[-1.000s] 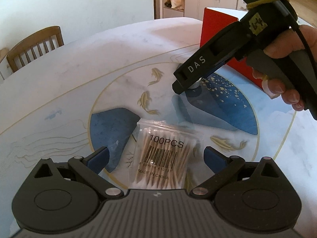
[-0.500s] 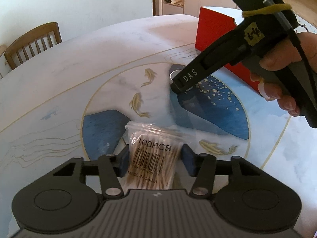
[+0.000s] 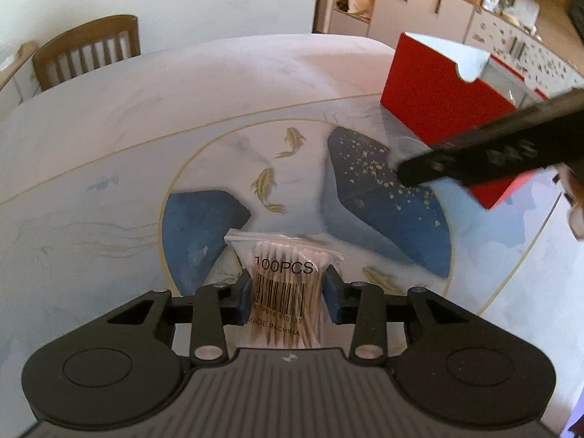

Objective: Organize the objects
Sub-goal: 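Grasp the clear cotton swab pack with the left tool while the right tool grasps the white cup, then carry the cotton swab pack and white cup into the red box with both tools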

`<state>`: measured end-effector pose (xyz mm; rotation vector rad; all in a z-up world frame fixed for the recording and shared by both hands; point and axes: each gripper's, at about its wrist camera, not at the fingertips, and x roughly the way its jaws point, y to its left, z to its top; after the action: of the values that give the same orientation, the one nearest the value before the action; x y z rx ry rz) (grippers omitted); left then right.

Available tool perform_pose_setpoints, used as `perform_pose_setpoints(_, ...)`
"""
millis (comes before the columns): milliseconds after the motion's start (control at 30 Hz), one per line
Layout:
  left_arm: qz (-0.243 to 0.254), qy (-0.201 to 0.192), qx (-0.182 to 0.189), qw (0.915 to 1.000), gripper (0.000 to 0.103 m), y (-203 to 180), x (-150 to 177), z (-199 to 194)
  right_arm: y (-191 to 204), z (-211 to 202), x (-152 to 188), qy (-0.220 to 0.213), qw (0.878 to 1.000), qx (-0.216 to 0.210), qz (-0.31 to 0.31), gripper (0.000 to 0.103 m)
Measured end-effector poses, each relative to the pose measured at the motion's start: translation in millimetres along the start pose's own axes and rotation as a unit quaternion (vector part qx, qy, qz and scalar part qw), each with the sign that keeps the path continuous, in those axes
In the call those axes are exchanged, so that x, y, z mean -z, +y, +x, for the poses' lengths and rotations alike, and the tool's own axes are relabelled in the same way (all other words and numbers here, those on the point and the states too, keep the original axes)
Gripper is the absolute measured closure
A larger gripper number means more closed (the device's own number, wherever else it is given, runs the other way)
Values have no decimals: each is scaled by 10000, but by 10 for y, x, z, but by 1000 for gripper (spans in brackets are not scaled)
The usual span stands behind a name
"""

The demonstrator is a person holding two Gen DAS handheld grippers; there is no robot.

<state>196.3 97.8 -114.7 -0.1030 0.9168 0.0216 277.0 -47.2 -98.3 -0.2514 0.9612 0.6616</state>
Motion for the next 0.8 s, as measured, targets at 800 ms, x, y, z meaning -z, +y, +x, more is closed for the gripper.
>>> perform_pose_setpoints(800, -179, -790, 276, 9963, 66, -900, -510, -650, -793, -1000, 275, -537, 9978, -295, 234, 65)
